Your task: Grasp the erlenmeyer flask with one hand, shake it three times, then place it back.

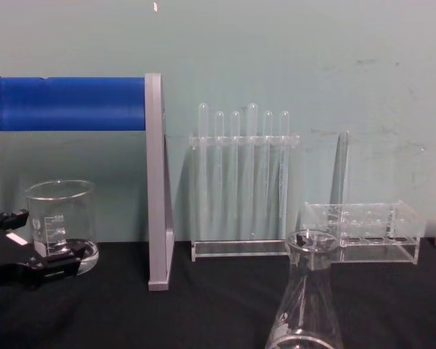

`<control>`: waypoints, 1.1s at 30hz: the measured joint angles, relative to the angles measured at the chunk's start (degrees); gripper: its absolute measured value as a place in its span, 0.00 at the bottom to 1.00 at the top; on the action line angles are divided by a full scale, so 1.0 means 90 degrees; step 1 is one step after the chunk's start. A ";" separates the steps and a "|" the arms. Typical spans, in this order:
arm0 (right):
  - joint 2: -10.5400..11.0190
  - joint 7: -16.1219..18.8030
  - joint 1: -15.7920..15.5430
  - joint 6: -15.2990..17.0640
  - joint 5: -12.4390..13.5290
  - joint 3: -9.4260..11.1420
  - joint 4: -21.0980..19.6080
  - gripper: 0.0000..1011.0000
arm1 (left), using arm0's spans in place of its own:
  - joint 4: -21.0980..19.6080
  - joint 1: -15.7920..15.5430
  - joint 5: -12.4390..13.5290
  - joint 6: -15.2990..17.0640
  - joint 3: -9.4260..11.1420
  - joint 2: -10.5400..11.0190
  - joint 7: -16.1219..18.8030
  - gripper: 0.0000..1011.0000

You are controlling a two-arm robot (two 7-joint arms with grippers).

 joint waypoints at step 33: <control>-0.0591 0.2412 0.0237 0.0271 0.0982 -0.0253 -0.0077 0.99 | 0.0000 0.0000 0.0000 0.0000 0.0000 0.0000 0.0000 0.99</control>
